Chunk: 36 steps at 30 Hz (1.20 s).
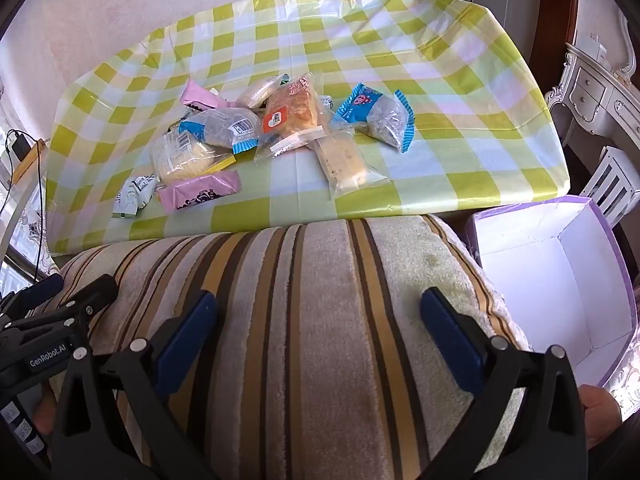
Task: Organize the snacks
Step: 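Move both tools toward the snack pile on the table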
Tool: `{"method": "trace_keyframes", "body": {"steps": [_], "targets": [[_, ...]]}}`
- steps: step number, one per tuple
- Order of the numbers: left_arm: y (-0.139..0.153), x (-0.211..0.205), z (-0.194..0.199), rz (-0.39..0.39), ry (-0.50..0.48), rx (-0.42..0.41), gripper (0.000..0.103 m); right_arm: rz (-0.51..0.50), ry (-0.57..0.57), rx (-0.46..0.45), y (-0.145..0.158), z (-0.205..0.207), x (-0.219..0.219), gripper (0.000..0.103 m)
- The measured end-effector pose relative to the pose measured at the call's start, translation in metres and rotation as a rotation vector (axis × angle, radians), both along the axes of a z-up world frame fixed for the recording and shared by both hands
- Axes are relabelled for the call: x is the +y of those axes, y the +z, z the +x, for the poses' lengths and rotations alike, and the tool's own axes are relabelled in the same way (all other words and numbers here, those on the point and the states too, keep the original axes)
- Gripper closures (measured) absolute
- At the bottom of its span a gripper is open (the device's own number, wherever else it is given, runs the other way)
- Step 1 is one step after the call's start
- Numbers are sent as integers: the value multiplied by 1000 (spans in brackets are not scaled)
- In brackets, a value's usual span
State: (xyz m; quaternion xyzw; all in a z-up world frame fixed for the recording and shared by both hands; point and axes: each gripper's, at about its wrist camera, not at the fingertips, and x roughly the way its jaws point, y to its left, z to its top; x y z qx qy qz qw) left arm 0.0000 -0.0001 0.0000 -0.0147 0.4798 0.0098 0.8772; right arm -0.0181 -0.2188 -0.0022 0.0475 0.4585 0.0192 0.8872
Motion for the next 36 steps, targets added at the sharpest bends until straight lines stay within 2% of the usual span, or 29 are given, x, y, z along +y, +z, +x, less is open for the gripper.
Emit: {"method": "trace_keyframes", "body": {"steps": [19, 26, 30, 36], "targets": [[1, 6, -3, 7, 13, 16, 4, 4, -2, -6, 0, 0, 0, 1], [1, 7, -2, -35, -2, 8, 4, 12, -5, -44, -3, -3, 1, 1], [5, 13, -1, -92, 1, -11, 4, -37, -3, -38, -3, -3, 4, 1], [11, 31, 15, -192, 33, -34, 5, -27, 1, -16, -3, 1, 2, 1]]}}
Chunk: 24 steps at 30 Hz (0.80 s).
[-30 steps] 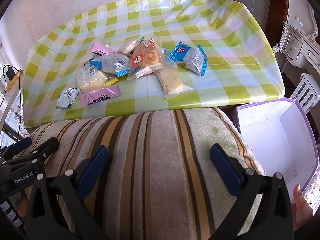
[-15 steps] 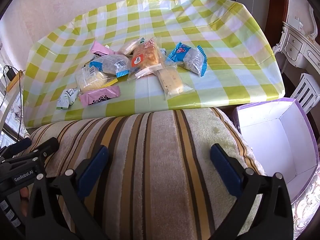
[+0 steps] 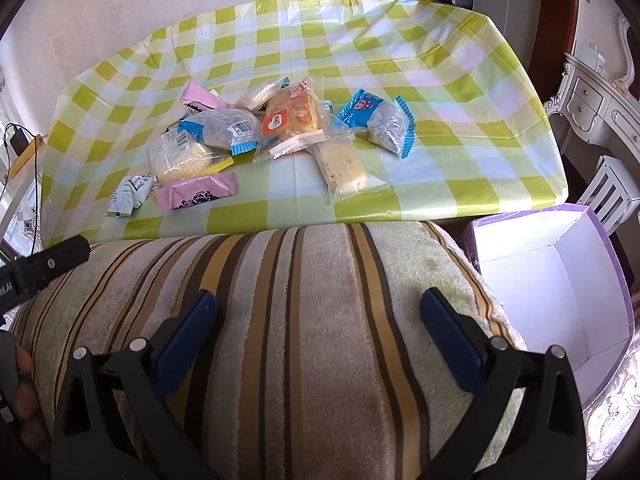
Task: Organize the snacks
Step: 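Move both tools toward the snack pile on the table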
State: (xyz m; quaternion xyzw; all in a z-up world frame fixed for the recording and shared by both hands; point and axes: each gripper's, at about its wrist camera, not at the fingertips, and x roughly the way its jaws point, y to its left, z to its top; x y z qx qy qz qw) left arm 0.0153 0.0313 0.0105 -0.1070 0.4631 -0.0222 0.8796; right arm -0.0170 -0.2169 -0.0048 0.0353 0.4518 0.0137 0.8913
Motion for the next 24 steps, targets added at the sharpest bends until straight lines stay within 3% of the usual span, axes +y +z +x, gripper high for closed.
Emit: {"method": "trace_keyframes", "body": {"steps": [10, 15, 24], "targets": [[4, 17, 60, 18, 11, 0, 11, 198, 48, 142, 7, 28, -22, 1], [-7, 19, 88, 51, -4, 51, 21, 158, 126, 143, 8, 56, -19, 1], [-23, 16, 120, 104, -27, 96, 31, -27, 168, 173, -8, 129, -17, 1]]}}
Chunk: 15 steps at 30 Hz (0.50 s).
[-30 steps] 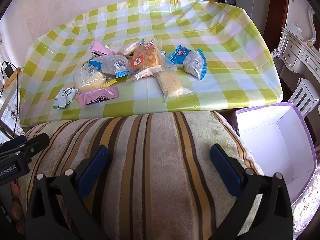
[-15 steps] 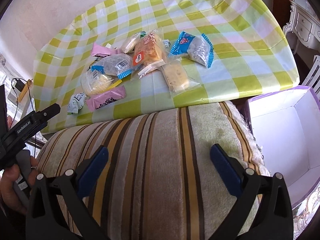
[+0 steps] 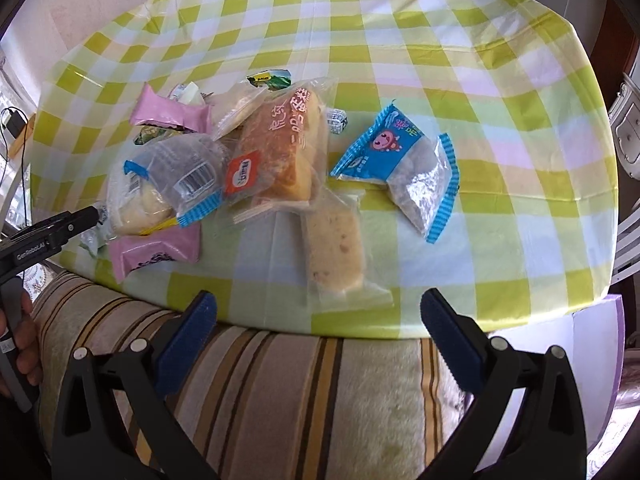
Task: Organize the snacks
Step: 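Move both tools toward the snack pile on the table, then grasp the white-green snack packet with the left gripper while the right grasps a clear cake packet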
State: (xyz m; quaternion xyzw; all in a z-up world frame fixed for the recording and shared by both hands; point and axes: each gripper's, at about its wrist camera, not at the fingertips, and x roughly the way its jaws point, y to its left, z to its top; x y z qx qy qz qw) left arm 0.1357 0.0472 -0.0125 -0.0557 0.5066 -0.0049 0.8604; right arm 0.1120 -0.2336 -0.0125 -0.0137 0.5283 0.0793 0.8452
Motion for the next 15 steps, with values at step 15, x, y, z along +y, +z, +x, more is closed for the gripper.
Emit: {"method": "trace_keyframes", "body": {"steps": [15], "targets": [[-12, -16, 8, 25, -60, 27, 61, -69, -36, 62, -33, 40, -2, 12]]}}
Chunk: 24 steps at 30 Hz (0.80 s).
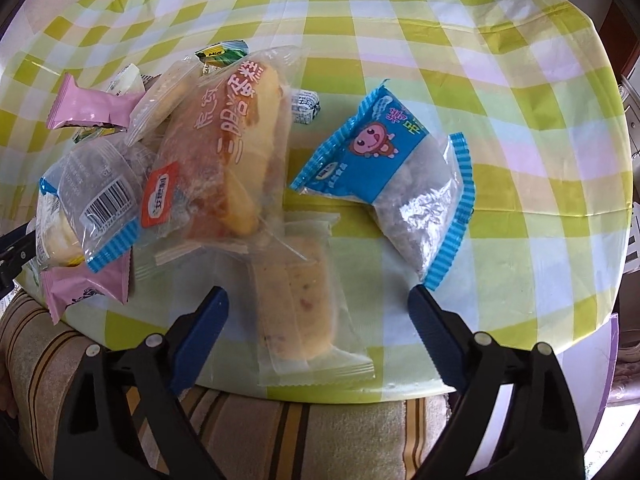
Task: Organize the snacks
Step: 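Grasp the white-green snack packet with the left gripper while the right grasps a clear cake packet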
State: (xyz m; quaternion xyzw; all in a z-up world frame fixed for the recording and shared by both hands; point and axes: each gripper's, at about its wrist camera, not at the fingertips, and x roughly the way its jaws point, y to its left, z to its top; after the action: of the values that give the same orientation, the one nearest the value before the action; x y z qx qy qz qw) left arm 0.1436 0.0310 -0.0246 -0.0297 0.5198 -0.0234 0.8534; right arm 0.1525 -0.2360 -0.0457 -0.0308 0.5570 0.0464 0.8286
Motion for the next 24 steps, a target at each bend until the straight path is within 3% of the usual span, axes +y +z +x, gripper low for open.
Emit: {"method": "trace_keyframes", "body": {"steps": [6, 8, 11, 14, 24], "targets": [[-1, -3, -1, 5, -10, -4, 66, 13, 8, -13, 3, -1, 2, 23], [0, -1, -3, -2, -6, -11, 67, 16, 4, -24, 7, -2, 1, 42], [4, 3, -5, -14, 9, -27, 68, 23, -1, -28, 10, -3, -1, 60], [7, 7, -8, -24, 30, -43, 69, 36, -10, -29, 12, -4, -3, 66], [25, 22, -18, -35, 125, -120, 69, 65, -52, -37, 22, -21, -17, 68]]}}
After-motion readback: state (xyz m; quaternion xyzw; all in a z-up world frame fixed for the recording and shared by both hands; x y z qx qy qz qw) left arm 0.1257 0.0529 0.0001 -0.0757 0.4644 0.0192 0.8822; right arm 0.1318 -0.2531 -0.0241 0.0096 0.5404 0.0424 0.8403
